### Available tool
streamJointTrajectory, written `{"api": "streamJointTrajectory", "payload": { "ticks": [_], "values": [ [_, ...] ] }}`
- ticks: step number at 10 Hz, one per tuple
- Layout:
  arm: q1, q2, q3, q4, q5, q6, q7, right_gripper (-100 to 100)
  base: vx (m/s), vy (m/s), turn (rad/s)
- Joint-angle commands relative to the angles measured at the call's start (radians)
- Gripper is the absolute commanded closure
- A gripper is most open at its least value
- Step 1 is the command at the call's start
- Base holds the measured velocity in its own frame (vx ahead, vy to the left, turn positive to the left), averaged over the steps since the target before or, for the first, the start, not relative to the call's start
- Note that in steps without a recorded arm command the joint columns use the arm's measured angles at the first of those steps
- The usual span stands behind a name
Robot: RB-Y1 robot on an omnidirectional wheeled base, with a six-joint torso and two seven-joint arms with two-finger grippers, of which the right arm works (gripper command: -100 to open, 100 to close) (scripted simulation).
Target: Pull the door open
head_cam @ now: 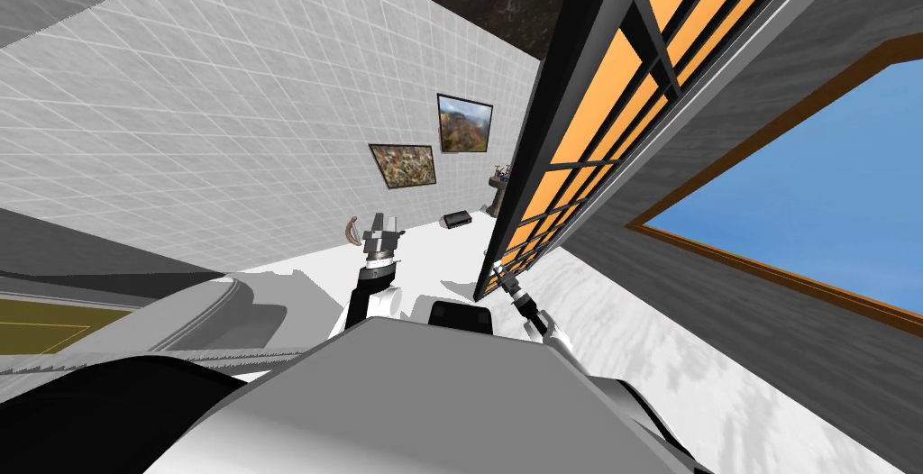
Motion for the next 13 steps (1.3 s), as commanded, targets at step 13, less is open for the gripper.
{"api": "streamJointTrajectory", "payload": {
  "ticks": [13],
  "values": [
    [0.026, -0.005, 0.010, -0.021, -0.107, 0.012, -0.186, 100, -0.015, -0.032, 0.108]
  ]
}}
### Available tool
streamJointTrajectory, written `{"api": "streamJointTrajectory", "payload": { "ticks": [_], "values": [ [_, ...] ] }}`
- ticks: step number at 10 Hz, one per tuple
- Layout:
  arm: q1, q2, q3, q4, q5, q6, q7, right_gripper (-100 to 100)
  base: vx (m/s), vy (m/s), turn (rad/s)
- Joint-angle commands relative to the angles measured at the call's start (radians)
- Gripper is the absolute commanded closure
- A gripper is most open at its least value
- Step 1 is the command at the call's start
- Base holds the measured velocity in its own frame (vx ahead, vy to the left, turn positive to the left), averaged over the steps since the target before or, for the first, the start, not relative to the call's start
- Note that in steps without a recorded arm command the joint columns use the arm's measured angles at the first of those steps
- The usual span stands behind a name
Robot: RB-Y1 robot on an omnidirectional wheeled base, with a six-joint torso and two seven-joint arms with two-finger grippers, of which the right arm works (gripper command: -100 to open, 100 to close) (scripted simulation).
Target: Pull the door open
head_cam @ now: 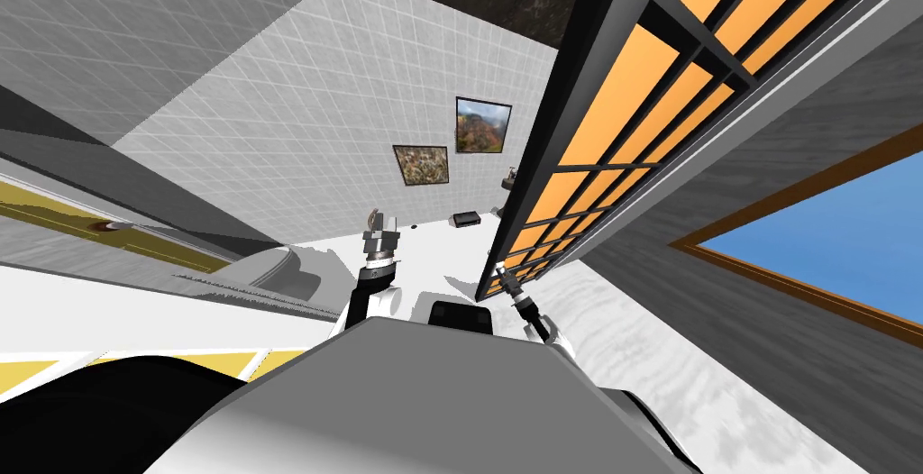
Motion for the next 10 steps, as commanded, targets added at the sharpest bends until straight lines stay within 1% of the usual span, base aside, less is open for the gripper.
{"api": "streamJointTrajectory", "payload": {
  "ticks": [1, 3, 10],
  "values": [
    [-0.014, -0.006, -0.006, 0.014, -0.022, -0.007, -0.031, 100, -0.027, -0.031, 0.141],
    [-0.009, -0.007, -0.004, 0.010, -0.046, -0.004, -0.072, 100, -0.036, -0.032, 0.130],
    [0.017, -0.011, 0.006, -0.008, -0.148, 0.010, -0.251, 100, -0.051, -0.024, 0.169]
  ]
}}
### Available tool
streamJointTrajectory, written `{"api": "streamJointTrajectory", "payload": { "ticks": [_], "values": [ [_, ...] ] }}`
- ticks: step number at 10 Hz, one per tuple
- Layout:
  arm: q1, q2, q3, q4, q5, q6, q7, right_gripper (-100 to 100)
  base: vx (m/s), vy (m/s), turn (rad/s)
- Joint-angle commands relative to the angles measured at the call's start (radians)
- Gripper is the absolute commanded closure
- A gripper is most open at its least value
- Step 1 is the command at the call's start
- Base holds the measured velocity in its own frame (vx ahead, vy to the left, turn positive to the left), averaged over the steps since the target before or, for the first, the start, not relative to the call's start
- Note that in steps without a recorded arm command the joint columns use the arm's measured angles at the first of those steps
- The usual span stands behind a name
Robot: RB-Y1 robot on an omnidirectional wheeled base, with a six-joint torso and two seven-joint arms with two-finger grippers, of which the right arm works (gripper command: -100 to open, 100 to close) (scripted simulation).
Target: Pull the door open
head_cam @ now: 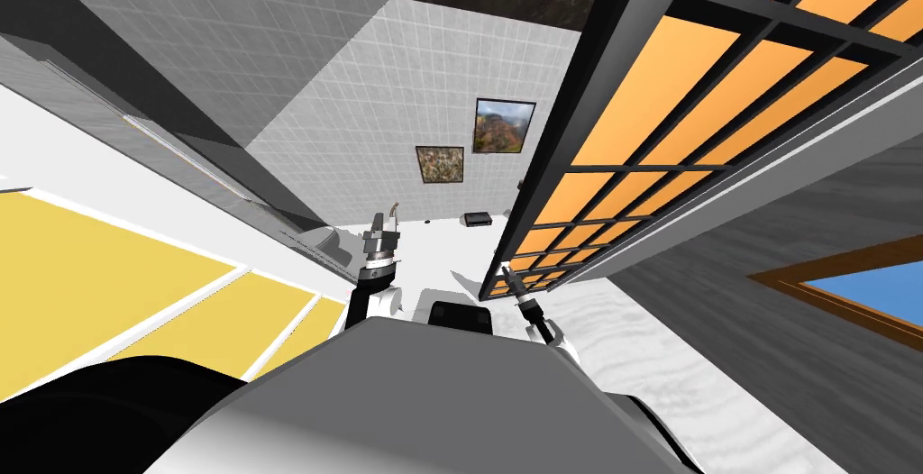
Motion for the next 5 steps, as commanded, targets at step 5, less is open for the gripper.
{"api": "streamJointTrajectory", "payload": {
  "ticks": [5],
  "values": [
    [0.018, 0.000, 0.010, -0.020, -0.078, 0.011, -0.140, 100, -0.059, -0.020, 0.153]
  ]
}}
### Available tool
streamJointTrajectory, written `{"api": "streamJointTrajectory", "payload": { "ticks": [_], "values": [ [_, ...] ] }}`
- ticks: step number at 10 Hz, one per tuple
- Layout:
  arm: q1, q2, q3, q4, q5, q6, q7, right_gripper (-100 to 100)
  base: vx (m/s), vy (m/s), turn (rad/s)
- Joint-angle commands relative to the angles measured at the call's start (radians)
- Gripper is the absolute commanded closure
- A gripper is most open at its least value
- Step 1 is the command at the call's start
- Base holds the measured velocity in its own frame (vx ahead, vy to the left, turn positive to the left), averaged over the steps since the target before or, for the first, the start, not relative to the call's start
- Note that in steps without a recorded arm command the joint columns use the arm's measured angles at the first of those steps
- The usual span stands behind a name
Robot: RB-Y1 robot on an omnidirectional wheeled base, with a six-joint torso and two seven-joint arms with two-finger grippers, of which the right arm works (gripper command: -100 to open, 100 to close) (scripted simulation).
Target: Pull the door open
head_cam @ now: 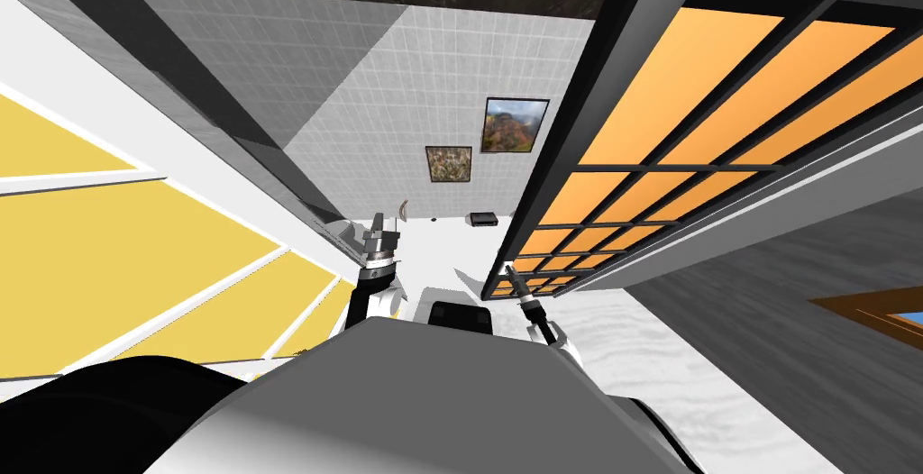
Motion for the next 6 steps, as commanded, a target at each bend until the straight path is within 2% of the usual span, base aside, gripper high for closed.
{"api": "streamJointTrajectory", "payload": {
  "ticks": [1, 3, 4, 6],
  "values": [
    [0.014, 0.009, 0.010, -0.015, -0.017, 0.004, -0.040, 100, -0.035, -0.008, 0.125],
    [0.023, 0.007, 0.014, -0.023, -0.055, 0.009, -0.098, 100, -0.055, -0.018, 0.195],
    [0.023, 0.007, 0.014, -0.023, -0.055, 0.009, -0.105, 100, -0.045, -0.018, 0.047],
    [0.033, 0.005, 0.017, -0.030, -0.094, 0.013, -0.166, 100, -0.054, -0.015, 0.148]
  ]
}}
